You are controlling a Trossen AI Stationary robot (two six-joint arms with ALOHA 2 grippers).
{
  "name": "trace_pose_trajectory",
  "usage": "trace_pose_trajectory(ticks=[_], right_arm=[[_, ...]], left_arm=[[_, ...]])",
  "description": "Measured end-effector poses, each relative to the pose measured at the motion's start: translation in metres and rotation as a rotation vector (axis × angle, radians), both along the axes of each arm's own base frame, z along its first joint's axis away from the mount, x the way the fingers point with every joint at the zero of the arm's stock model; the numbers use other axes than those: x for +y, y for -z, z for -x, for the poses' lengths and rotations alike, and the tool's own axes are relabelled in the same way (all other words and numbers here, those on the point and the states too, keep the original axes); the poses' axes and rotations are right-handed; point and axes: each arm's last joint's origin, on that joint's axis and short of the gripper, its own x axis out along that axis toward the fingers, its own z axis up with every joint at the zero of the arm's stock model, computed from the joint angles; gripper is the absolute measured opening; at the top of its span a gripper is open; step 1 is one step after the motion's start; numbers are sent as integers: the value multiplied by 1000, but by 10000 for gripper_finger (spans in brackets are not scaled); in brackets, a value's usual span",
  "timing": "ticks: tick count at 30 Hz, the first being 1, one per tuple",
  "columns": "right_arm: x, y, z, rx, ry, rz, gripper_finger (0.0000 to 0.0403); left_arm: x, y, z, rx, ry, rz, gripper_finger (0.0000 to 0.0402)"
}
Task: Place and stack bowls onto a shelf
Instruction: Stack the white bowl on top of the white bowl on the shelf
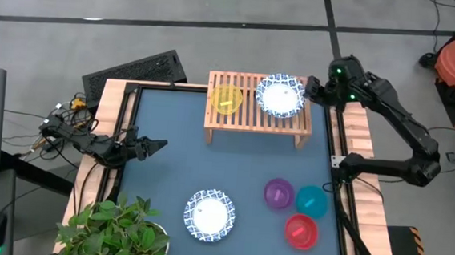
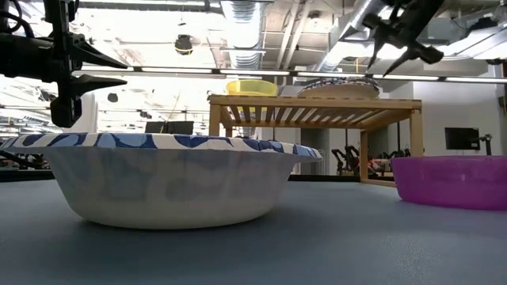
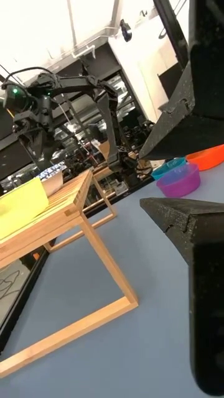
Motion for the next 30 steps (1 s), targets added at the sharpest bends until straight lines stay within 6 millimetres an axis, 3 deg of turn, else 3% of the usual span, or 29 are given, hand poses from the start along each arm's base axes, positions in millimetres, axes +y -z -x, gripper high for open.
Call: trace_pose_trajectory(ticks=[6,13,18,22,30], right_arm=[[41,-5,-16,-21,-188,-22,206],[116,8,-71,63,-392,-34,205],[172,37,-119,128,-507,9,205],[207,72,-160,166,-609,25,205],[239,135,-219,140,-785,25,205]], left_arm=[[0,0,0,0,3,1,94],[0,0,0,-1,8,1,94],[0,0,0,-1,8,1,94],[0,0,0,-1,8,2,94],[-1,0,0,-2,30,1,94]])
